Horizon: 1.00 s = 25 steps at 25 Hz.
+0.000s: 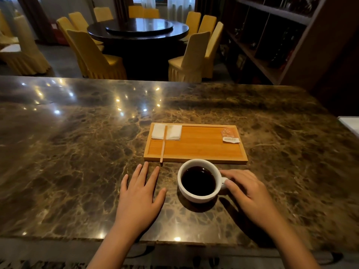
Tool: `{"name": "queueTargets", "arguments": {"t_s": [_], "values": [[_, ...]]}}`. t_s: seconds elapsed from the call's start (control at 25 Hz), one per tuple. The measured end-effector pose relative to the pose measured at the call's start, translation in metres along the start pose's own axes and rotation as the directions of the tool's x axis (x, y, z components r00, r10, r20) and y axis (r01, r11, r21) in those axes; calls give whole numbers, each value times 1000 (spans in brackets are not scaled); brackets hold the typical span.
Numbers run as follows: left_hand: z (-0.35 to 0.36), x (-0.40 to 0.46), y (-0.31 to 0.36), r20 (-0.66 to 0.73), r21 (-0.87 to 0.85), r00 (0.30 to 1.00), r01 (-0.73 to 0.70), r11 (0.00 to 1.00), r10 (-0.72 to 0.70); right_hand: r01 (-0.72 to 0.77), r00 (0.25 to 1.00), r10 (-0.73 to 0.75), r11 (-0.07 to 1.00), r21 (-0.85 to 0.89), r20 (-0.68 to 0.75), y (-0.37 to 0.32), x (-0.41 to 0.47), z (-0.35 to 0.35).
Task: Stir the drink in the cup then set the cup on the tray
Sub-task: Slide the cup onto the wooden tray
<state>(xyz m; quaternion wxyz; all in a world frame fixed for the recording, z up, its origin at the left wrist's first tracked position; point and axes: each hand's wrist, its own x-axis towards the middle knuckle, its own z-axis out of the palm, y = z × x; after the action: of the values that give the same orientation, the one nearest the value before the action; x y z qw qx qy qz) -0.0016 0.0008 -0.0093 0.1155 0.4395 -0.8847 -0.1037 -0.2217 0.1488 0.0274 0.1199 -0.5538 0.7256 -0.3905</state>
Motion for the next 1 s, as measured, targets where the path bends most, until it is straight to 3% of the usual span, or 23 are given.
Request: {"name": "queueTargets", "arguments": {"t_s": [0.24,0.4,0.6,1.0], "values": [[0,0,0,12,18,1000,1,1000,-2,-211,977,211,941,264,27,-8,0,9],[-1,0,0,11,11,1000,-3,1000,3,-281,959,246,862,422,138,-8,3,8],[0,0,-1,7,14,1000,-3,1000,3,-291,955,231,847,444,186,-6,7,5],[1,0,0,-22,-12,1000,-6,1000,6,-312,950,289,842,439,121,-3,58,-27]]}}
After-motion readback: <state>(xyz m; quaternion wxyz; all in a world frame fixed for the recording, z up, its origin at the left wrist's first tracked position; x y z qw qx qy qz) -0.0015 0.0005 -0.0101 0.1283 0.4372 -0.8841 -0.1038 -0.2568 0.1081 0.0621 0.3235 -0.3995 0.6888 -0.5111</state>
